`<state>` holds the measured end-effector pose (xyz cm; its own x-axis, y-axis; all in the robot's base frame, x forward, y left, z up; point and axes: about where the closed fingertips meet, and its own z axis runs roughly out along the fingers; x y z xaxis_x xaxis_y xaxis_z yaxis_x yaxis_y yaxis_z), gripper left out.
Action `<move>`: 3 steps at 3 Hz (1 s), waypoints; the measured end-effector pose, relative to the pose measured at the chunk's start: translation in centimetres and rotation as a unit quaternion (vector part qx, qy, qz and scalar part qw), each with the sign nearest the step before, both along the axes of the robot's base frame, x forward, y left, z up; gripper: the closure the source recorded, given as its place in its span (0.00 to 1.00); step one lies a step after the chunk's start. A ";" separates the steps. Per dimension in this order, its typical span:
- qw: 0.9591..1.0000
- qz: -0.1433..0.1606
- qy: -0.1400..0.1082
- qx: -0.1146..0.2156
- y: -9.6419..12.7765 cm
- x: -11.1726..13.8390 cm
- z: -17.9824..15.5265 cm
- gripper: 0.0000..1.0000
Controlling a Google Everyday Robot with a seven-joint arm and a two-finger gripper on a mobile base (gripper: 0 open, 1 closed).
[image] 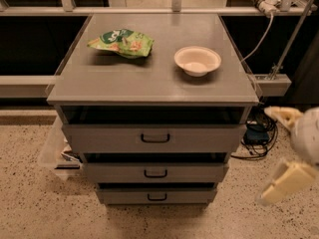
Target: Open top drawer
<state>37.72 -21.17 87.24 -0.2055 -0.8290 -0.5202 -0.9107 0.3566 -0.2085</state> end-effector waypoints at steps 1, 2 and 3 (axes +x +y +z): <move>0.996 -0.036 0.024 0.080 0.8 -0.4 -8.2 0.00; 0.995 -0.049 0.024 0.089 0.8 0.0 -9.7 0.00; 0.993 -0.051 0.018 0.109 0.6 0.3 -10.2 0.00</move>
Offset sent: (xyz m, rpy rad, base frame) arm -0.0049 0.0056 -0.0688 0.1364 0.0402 -0.0619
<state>37.97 -20.54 76.99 -0.3038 -0.6710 -0.6764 -0.8729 0.4806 -0.0847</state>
